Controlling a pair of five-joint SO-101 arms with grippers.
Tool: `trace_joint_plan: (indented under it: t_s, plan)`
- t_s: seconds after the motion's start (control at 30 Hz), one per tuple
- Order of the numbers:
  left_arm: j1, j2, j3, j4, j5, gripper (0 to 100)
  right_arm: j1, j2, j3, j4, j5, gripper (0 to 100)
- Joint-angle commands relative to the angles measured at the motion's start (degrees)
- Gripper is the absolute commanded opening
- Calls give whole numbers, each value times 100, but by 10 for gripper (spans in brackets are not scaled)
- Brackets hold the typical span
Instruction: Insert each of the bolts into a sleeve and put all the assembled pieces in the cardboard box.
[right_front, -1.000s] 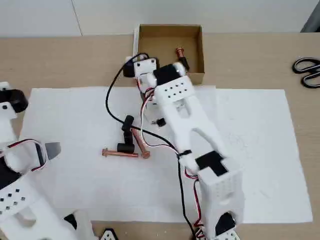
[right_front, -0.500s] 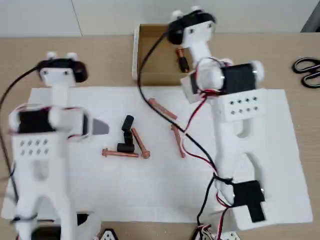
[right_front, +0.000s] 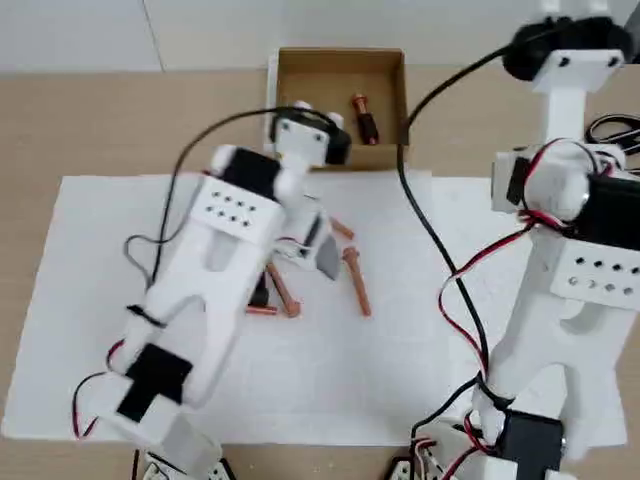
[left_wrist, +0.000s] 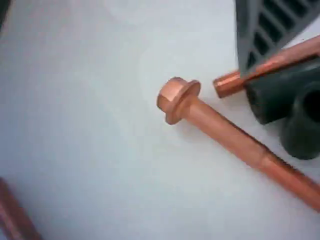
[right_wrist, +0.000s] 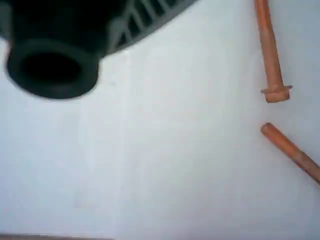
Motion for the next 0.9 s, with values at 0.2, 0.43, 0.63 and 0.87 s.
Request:
trace_joint_plan:
  t_s: [0.2, 0.43, 0.63, 0.87]
  plan:
    - [642, 738, -286, -791, 1081, 303, 110, -620, 563, -4, 44, 4]
    - [791, 1222, -286, -1345, 2075, 303, 101, -611, 563, -4, 44, 4]
    - [826, 1354, -277, -1442, 2356, 303, 101, -602, 571, -4, 44, 4]
    - [826, 1890, -277, -1925, 3341, 302, 101, -593, 571, -4, 44, 4]
